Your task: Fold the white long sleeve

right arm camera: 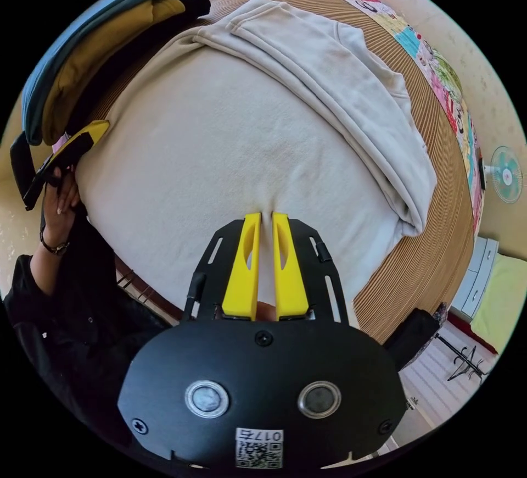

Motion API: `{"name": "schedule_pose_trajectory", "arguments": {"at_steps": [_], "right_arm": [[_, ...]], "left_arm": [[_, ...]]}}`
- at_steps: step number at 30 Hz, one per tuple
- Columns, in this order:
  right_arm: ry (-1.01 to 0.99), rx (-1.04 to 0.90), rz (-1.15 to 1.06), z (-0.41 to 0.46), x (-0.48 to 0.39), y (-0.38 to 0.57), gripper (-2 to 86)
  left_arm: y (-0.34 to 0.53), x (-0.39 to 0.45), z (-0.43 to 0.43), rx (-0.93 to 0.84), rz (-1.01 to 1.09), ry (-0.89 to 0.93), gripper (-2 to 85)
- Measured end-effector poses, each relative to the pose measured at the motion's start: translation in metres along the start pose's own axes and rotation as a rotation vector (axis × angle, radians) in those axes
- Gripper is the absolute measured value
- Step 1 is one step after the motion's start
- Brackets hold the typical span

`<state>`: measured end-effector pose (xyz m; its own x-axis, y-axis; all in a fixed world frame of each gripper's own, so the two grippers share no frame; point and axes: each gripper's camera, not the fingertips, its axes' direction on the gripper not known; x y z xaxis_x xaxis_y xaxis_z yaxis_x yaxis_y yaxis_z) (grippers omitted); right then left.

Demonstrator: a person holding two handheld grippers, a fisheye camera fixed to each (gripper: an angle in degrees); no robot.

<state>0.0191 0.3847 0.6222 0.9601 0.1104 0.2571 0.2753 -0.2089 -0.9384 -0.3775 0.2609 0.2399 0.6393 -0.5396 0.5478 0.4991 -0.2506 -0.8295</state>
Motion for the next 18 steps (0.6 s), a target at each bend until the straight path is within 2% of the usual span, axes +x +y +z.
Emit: {"name": "schedule_pose_trajectory", "arguments": {"at_steps": [2,4,11,13,18], "right_arm": [[0.015,0.010,0.008,-0.002,-0.007,0.002,2.6],[-0.050,0.030,0.109,-0.005,-0.001,0.006,2.9],[-0.262,0.148,0.193,-0.010,0.019,0.039,4.1],[-0.239,0.168,0.159,-0.013,0.009,0.043,4.4],[-0.028,0.139,0.018,-0.026,-0.052,0.040,4.3]], "left_arm": [[0.002,-0.005,0.000,0.000,0.001,-0.001,-1.0],[0.004,-0.009,0.001,0.001,0.001,0.000,-1.0],[0.017,-0.027,0.005,0.010,-0.010,0.016,-1.0],[0.020,-0.030,0.008,0.010,-0.009,0.014,-1.0],[0.029,-0.039,0.016,0.010,-0.008,0.018,-1.0]]}}
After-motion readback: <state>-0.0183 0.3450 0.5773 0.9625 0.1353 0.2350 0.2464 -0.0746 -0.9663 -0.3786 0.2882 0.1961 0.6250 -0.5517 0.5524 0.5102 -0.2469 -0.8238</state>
